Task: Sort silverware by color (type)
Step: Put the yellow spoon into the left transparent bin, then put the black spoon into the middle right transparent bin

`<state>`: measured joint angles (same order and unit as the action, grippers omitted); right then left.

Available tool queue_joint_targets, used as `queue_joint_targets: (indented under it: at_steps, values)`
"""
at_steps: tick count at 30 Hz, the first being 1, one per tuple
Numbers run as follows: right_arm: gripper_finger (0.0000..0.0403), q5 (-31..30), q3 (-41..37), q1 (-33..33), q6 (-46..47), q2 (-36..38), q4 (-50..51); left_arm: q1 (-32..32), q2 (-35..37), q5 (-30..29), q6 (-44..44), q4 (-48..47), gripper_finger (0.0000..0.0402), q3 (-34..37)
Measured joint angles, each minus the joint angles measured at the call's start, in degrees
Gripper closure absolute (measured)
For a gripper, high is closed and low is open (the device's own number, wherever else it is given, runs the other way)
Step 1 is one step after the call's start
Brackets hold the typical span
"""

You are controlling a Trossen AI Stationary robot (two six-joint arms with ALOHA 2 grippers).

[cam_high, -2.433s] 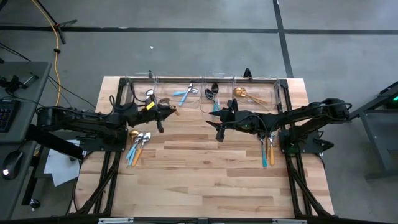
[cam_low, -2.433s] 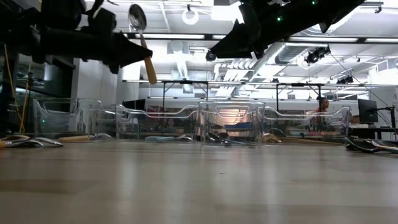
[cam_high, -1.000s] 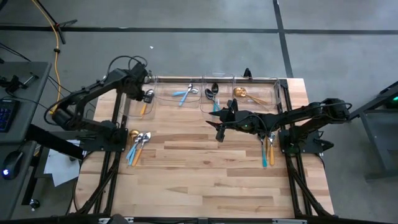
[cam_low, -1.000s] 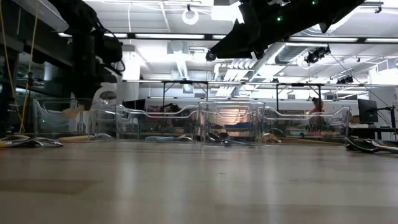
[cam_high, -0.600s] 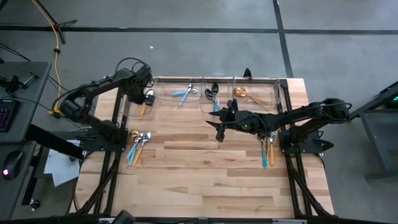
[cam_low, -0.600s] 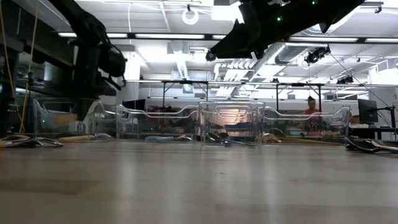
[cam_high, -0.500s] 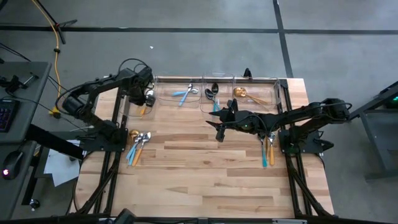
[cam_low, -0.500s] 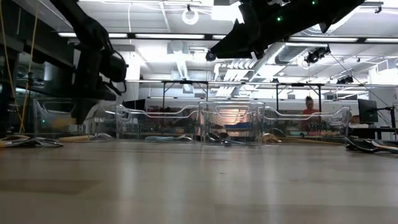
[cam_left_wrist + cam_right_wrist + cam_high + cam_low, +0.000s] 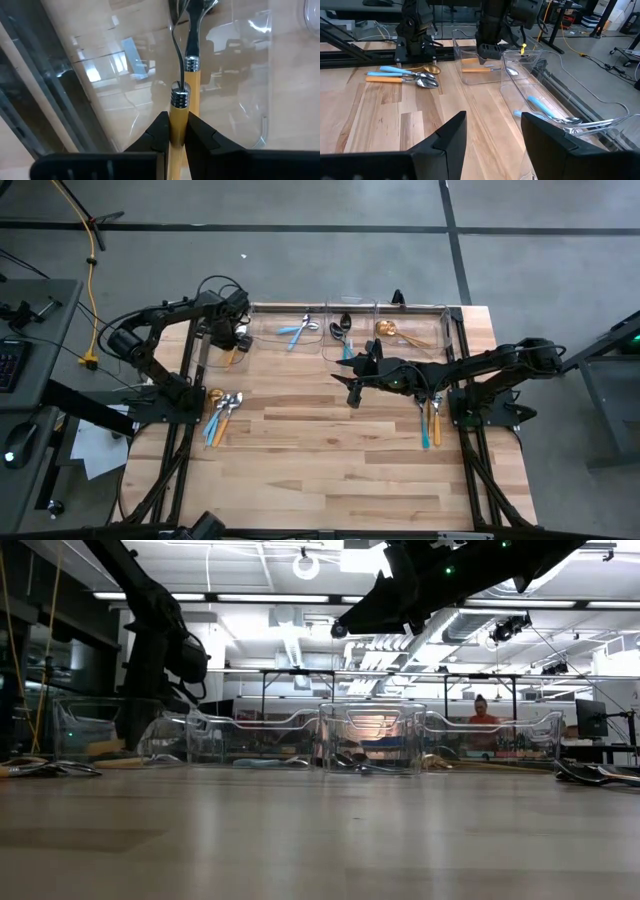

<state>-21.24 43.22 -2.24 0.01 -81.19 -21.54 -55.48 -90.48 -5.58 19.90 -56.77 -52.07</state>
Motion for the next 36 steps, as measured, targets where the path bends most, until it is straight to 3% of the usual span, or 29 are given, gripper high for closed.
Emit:
queue_joint_targets:
  at_steps: [10,30,36]
  values:
    - [0.0231,-0.02,0.0,0.0,0.0,0.0,0.0,0.0,0.0,0.0,-0.48,0.13,0.037,0.0]
    - [0.0231,0.0,0.0,0.0,0.13,0.0,0.13,0.0,0.0,0.02,-0.54,0.05,0.0285,-0.12]
    - [0.0231,0.0,-0.01,0.0,0.08,0.0,0.13,0.04,1.93,1.28,-0.88,-0.6,0.0284,-4.61]
